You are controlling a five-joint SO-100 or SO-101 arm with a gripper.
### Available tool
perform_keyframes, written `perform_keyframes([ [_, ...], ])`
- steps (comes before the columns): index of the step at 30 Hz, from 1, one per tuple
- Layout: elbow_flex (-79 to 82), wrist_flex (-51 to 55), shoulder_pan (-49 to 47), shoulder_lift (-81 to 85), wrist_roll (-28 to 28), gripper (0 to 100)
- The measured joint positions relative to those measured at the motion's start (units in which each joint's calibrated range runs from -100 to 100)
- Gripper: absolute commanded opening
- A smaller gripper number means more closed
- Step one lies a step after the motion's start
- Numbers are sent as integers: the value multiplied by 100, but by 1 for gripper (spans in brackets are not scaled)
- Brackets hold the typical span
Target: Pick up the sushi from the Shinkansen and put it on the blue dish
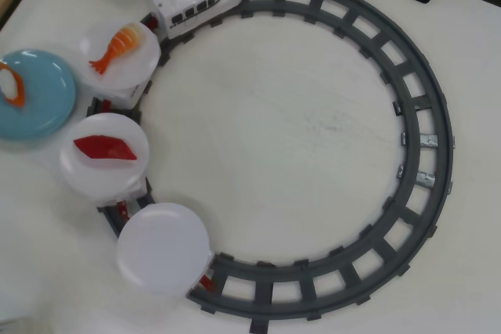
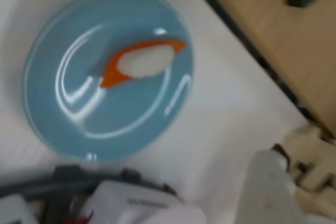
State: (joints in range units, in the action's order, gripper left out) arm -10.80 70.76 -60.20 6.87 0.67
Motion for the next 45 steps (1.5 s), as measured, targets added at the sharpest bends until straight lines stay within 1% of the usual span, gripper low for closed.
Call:
perform_keyframes([
  [5,1189,244,-25,2337,0,24],
  [8,2351,252,-16,3712,0,24],
  [11,3678,193,204,4884,0,24],
  [16,5883,-697,1030,6411,0,24],
  [18,6615,-1067,1210,6841,0,24],
  [23,7923,-1504,1234,7448,0,24],
  [29,8801,-1672,1226,7609,0,24],
  [33,9103,-1655,1226,7609,0,24],
  [39,9195,-1042,1226,7642,0,24],
  [45,9213,-840,1226,7642,0,24],
])
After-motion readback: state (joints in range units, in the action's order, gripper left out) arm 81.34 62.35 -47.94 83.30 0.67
